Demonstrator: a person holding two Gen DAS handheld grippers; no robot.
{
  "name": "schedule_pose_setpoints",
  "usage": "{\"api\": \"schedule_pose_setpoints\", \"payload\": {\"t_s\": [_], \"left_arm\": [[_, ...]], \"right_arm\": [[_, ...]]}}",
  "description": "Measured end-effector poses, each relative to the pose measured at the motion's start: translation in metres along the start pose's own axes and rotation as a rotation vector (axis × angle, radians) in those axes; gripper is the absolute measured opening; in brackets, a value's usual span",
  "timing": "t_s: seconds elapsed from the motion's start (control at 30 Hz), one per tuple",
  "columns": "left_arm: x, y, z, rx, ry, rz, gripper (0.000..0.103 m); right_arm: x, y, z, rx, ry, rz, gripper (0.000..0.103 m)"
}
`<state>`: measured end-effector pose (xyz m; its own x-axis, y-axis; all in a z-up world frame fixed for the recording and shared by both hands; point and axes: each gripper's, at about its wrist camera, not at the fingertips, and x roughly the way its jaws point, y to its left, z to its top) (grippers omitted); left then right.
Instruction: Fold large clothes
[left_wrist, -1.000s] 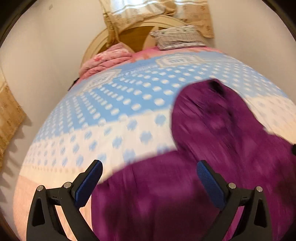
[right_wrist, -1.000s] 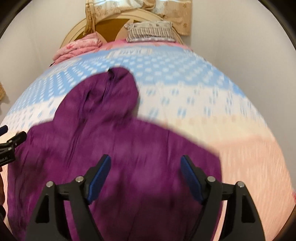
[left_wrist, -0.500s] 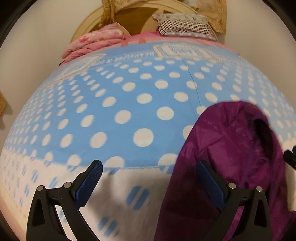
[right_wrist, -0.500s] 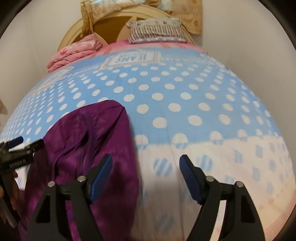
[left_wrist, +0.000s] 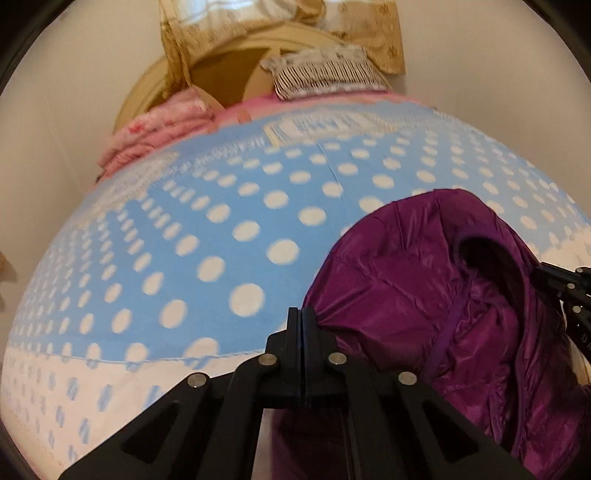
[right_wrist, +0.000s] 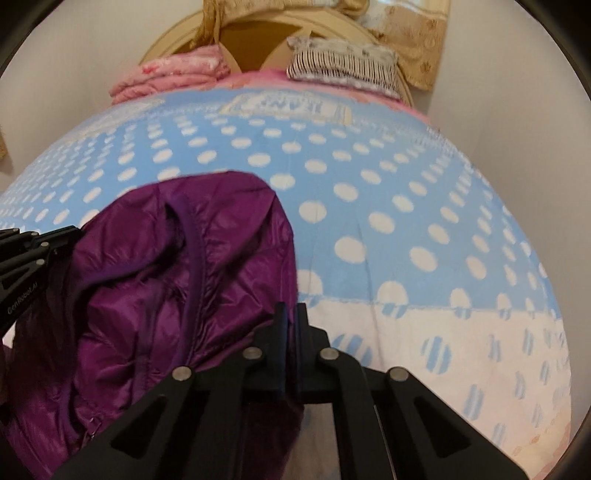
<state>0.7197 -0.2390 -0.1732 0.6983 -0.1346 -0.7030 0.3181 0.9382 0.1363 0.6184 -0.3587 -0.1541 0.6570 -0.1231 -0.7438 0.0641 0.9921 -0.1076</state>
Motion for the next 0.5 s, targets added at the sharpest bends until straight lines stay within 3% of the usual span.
{"api": "schedule_pose_setpoints", "payload": {"t_s": [0.23, 0.5], "left_arm": [[-0.047, 0.011, -0.001, 0.01, -0.063, -0.035, 0.0], [-0.101, 0.035, -0.016, -0.042, -0.106, -0.034, 0.0]], "right_arm": [[-0.024, -0.002, 0.012, -0.014, -0.047, 0.008, 0.003], [-0.082, 0.003, 0.0, -0.013, -0.139, 0.016, 0.002]]}}
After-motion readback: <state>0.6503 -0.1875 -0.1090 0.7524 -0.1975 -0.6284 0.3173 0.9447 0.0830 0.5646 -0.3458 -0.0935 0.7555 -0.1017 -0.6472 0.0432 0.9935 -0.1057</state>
